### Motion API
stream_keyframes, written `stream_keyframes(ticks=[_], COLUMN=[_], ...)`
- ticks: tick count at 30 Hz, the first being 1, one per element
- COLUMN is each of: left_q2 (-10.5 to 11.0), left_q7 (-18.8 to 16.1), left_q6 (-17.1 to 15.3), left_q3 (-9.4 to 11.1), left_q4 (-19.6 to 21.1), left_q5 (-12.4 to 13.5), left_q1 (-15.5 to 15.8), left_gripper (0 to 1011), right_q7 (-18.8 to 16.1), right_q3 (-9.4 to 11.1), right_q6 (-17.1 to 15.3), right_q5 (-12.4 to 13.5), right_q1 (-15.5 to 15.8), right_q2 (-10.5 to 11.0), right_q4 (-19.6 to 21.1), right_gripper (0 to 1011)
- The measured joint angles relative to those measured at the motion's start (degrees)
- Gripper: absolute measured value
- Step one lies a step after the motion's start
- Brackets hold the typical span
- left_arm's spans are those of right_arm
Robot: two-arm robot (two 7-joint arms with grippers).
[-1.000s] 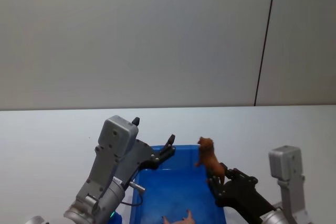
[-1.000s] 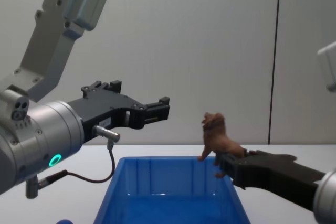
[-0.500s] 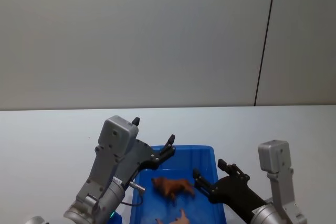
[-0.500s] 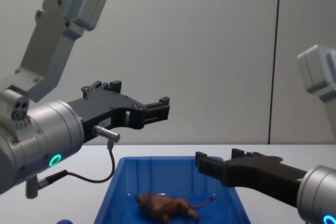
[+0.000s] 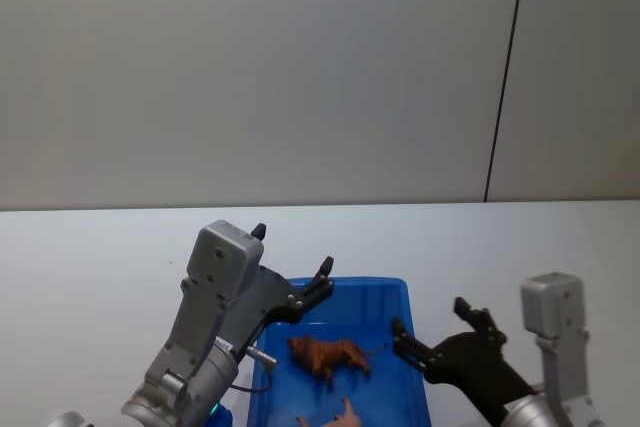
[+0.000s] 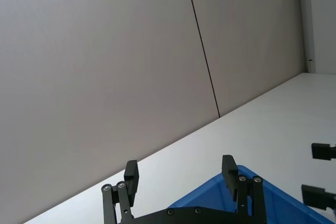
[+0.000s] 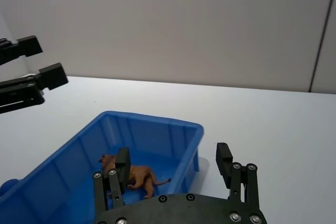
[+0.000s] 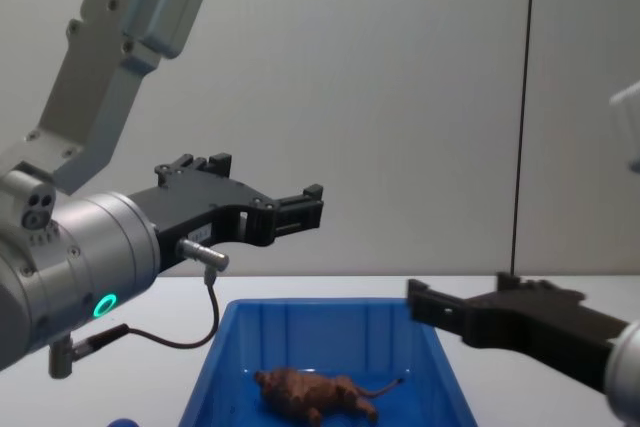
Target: Pick up the two dolls from the table and place them into the box.
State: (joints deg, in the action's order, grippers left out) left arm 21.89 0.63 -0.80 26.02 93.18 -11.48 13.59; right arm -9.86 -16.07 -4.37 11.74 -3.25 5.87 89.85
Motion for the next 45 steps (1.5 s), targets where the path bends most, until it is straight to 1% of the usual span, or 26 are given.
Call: stream_keyframes(ticks=[4,5,8,9,12,20,26,34,37,38,45], left_q2=[0.0,0.0,0.0,0.0,0.0,0.0,0.03,0.72,1.45,1.45,3.59], left_q7=[0.0,0.0,0.0,0.0,0.0,0.0,-0.01,-1.65,-3.14,-3.14,-6.06], left_q6=[0.0,0.0,0.0,0.0,0.0,0.0,-0.08,-1.34,-2.39,-2.39,-5.08], left_q3=[0.0,0.0,0.0,0.0,0.0,0.0,-0.04,-0.31,-0.62,-0.62,-1.61], left_q4=[0.0,0.0,0.0,0.0,0.0,0.0,0.03,1.1,2.13,2.13,4.45], left_q5=[0.0,0.0,0.0,0.0,0.0,0.0,0.0,-0.55,-1.32,-1.32,-3.58], left_q1=[0.0,0.0,0.0,0.0,0.0,0.0,-0.1,-1.18,-2.22,-2.22,-4.71], left_gripper=[1001,1001,1001,1001,1001,1001,1001,1001,1001,1001,1001], right_q7=[2.57,2.57,4.96,4.96,6.9,9.66,10.63,11.47,11.67,11.77,12.06], right_q3=[0.34,0.34,0.62,0.62,0.94,1.36,1.52,1.66,1.68,1.69,1.74], right_q6=[1.35,1.35,2.62,2.62,3.81,5.51,6.12,6.61,6.74,6.79,6.95], right_q5=[0.0,0.0,-0.04,-0.04,-0.14,-0.32,-0.38,-0.43,-0.45,-0.46,-0.48], right_q1=[1.73,1.73,3.27,3.27,4.79,6.85,7.59,8.24,8.41,8.48,8.69], right_q2=[0.79,0.79,1.45,1.45,2.15,3.08,3.4,3.72,3.79,3.83,3.92], right_q4=[1.72,1.72,3.17,3.17,4.53,6.42,7.07,7.7,7.84,7.9,8.1], right_gripper=[1001,1001,1001,1001,1001,1001,1001,1001,1001,1001,1001])
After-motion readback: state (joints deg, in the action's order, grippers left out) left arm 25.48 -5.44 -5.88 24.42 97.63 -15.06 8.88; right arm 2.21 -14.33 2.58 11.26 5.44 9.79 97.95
